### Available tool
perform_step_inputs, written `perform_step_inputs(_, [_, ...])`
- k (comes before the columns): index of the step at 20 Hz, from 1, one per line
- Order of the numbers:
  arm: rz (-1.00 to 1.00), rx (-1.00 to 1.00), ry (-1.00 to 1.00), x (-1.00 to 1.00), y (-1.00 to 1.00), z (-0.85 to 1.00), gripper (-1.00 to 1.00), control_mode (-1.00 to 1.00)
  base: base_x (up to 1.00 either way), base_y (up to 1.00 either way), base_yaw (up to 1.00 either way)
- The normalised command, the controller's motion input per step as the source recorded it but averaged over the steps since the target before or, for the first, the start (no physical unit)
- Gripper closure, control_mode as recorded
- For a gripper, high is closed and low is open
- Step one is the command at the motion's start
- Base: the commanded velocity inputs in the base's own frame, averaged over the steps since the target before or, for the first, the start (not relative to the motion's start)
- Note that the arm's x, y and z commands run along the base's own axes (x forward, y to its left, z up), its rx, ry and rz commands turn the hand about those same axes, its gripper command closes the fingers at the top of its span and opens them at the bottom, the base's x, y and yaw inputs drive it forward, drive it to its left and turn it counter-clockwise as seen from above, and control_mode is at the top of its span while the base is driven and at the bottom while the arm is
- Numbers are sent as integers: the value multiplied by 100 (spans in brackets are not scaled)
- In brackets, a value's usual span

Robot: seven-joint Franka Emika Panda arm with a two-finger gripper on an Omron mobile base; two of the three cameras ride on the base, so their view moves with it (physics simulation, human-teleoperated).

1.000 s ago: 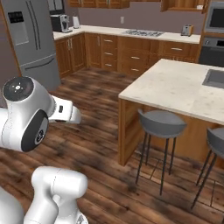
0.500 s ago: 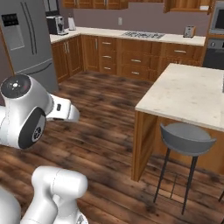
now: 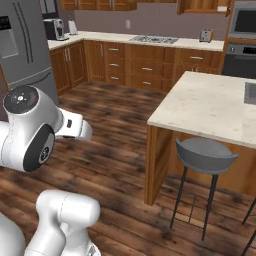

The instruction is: Retrieve the tupperware and aluminum foil from the cabinet and place them on the dining counter near the plate with chicken drumstick and shrimp to prepare for storing leftovers.

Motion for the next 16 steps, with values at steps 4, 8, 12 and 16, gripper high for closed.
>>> perform_step_inputs(4, [0, 0, 0, 0, 0, 0, -100, 100, -32, 62, 1])
perform_step_inputs(8, [0, 0, 0, 0, 0, 0, -100, 100, 90, -21, 37])
perform_step_inputs(12, [0, 0, 0, 0, 0, 0, -100, 100, 64, -100, 33])
perform_step_inputs(16, [0, 0, 0, 0, 0, 0, -100, 100, 100, -21, 14])
